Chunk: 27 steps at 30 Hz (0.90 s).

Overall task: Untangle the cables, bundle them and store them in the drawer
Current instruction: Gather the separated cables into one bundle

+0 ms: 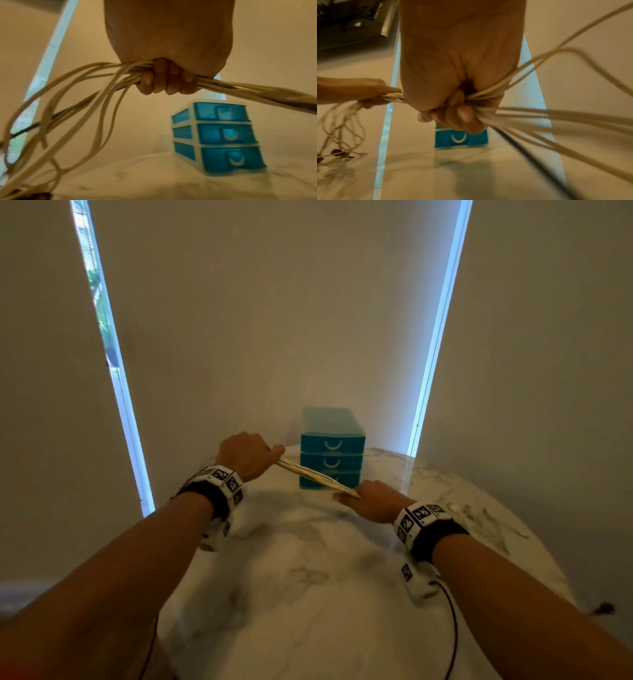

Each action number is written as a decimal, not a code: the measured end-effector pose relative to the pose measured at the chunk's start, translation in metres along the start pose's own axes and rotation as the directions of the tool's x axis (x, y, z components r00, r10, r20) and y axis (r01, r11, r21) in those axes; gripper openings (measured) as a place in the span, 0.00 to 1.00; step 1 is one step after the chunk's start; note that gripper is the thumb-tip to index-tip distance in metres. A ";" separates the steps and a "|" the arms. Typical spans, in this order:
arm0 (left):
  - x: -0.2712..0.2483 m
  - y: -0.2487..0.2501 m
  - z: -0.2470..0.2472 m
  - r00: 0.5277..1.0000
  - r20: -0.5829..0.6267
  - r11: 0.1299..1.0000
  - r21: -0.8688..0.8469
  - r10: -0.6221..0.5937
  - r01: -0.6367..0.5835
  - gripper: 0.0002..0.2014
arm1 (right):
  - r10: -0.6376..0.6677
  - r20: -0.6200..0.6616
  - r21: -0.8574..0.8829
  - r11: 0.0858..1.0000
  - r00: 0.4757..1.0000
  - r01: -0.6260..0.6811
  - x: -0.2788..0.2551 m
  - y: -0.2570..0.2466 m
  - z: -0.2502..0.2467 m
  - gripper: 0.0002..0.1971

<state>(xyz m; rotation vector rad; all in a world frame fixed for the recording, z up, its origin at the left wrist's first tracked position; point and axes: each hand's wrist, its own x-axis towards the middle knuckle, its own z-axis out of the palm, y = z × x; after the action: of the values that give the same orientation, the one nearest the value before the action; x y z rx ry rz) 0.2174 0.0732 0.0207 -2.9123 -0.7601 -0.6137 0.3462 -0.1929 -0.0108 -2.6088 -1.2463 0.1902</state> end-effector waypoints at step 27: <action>-0.026 0.135 0.001 0.978 0.074 0.919 -0.363 0.194 -0.155 0.50 | -0.009 -0.189 -0.151 0.988 0.982 -0.020 -0.015 -0.019 -0.046 0.16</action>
<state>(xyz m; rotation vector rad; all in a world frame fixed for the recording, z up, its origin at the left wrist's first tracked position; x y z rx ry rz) 0.2621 -0.0570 0.0140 -3.3202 -0.4233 -0.6375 0.3325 -0.2006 0.0392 -2.6820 -1.2304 -0.1555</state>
